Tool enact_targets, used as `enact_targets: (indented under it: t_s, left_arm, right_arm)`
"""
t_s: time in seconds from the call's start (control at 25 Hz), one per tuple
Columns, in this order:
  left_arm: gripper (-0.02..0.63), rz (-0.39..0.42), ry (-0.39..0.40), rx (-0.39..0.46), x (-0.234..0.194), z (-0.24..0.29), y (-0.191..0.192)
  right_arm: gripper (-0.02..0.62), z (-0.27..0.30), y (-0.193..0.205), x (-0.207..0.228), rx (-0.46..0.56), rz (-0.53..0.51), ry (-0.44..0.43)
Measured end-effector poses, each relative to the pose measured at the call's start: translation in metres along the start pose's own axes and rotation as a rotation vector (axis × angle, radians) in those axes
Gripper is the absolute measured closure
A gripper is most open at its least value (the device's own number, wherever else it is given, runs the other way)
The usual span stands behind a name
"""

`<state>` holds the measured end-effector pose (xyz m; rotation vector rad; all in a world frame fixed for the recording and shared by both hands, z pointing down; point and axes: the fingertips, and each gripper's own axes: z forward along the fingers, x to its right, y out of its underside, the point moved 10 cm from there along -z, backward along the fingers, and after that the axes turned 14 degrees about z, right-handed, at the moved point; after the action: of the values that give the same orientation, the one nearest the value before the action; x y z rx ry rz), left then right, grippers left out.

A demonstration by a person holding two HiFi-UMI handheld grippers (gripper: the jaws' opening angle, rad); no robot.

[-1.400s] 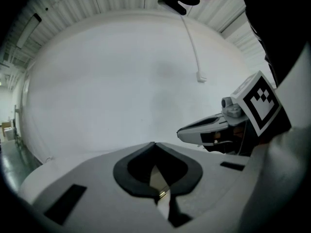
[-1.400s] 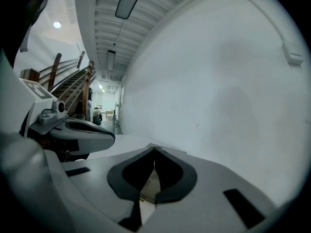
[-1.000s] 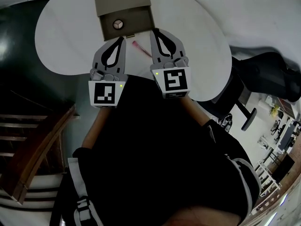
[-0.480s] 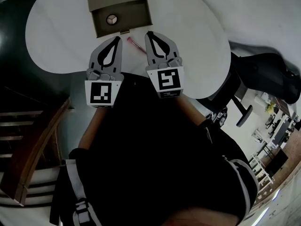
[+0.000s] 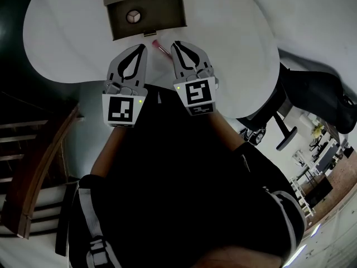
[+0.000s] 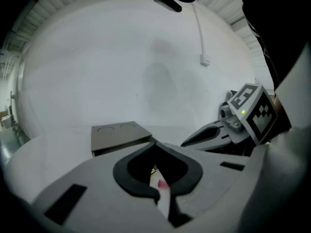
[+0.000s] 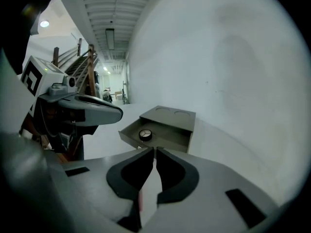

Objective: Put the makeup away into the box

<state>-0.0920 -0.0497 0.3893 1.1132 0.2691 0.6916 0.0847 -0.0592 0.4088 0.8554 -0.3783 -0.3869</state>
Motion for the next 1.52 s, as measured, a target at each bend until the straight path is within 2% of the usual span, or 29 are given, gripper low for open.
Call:
enact_targets:
  t_s: [0.08, 0.2, 0.4, 0.56, 0.76, 0.88, 1.04, 1.12, 1.2, 1.36, 1.52]
  left_arm:
    - [0.598, 0.002, 0.004, -0.001, 0.001, 0.003, 0.005]
    - [0.598, -0.024, 0.01, -0.034, 0.002, 0.006, 0.012]
    - [0.598, -0.035, 0.02, -0.059, 0.004, 0.012, 0.02]
    - [0.598, -0.052, 0.009, -0.026, 0.004, 0.016, 0.021]
    - [0.598, -0.051, 0.016, -0.067, 0.003, 0.015, 0.024]
    - [0.598, -0.051, 0.012, -0.058, 0.002, 0.015, 0.026]
    - [0.598, -0.062, 0.008, -0.079, 0.0, 0.012, 0.028]
    - [0.598, -0.062, 0.007, -0.078, -0.002, 0.012, 0.028]
    - [0.598, -0.061, 0.006, -0.074, -0.003, 0.012, 0.028]
    - [0.598, -0.057, 0.007, -0.066, -0.005, 0.009, 0.026]
    - [0.598, -0.053, 0.008, -0.064, -0.008, 0.009, 0.026]
  right_arm:
    - [0.518, 0.006, 0.007, 0.0, -0.034, 0.012, -0.036]
    - [0.486, 0.015, 0.015, 0.001, -0.09, -0.004, -0.078]
    - [0.42, 0.032, 0.034, -0.002, -0.265, -0.076, -0.142]
    - [0.42, 0.043, 0.046, -0.003, -0.349, -0.106, -0.163]
    - [0.42, 0.053, 0.055, -0.006, -0.419, -0.171, -0.178]
    - [0.451, 0.057, 0.055, -0.007, -0.423, -0.202, -0.173]
    - [0.528, 0.059, 0.053, -0.006, -0.424, -0.197, -0.144]
    - [0.529, 0.06, 0.053, -0.005, -0.421, -0.177, -0.128]
    - [0.531, 0.06, 0.052, -0.005, -0.415, -0.125, -0.126]
    - [0.532, 0.051, 0.038, -0.002, -0.361, 0.047, -0.148]
    - [0.532, 0.04, 0.014, 0.001, -0.274, 0.108, -0.144]
